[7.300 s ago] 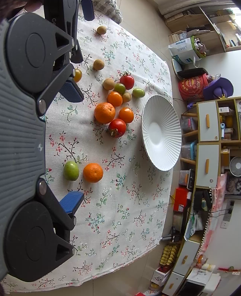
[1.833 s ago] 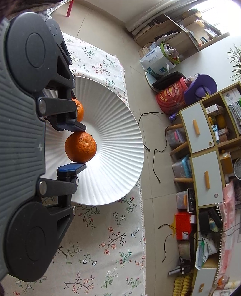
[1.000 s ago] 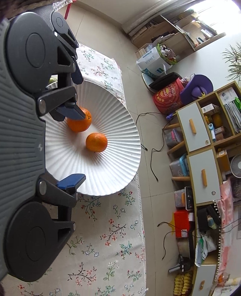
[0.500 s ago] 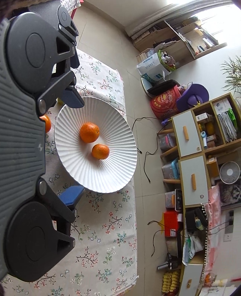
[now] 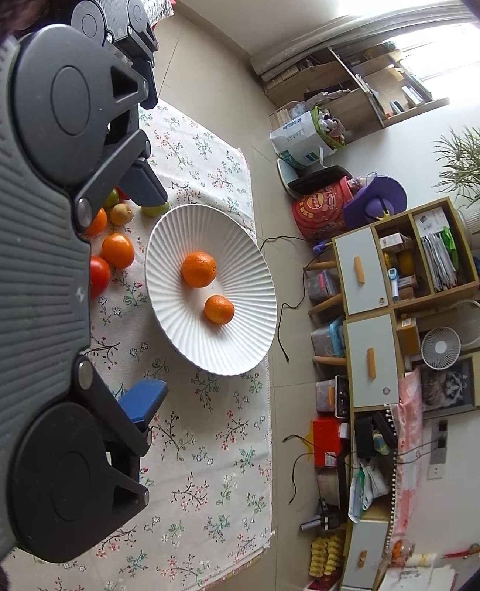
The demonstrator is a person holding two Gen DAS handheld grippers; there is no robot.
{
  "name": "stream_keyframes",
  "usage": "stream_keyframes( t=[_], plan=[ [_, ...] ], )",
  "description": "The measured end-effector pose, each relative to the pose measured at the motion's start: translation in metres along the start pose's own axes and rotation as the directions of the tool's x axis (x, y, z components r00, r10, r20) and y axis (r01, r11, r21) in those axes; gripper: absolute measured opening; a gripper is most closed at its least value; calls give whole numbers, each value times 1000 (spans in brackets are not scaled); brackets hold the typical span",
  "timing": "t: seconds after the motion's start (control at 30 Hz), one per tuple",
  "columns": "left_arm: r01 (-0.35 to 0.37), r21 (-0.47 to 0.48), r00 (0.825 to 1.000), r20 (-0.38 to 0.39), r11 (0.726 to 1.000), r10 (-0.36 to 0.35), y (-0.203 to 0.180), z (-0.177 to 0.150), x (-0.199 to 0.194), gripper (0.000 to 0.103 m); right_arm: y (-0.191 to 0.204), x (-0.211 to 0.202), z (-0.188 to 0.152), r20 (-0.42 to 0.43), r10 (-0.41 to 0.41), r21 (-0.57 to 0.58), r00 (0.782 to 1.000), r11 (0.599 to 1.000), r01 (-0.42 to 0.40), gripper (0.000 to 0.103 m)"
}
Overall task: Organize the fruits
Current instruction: 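Withdraw the right tool from the bowl toward the green tomato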
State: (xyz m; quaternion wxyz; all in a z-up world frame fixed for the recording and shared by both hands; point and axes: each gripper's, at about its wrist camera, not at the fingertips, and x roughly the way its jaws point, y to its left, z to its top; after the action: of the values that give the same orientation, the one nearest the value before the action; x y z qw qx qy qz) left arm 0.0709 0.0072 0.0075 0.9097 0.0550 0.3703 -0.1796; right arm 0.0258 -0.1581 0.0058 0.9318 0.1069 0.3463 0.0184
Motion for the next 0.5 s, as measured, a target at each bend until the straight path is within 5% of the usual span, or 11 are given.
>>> stream_keyframes(
  t=[0.5],
  plan=[
    [40,42,998,-57,998,-38,5,-44,-17,95,4,-14,-41,-40,-27,-159,999,987,20,102]
  ],
)
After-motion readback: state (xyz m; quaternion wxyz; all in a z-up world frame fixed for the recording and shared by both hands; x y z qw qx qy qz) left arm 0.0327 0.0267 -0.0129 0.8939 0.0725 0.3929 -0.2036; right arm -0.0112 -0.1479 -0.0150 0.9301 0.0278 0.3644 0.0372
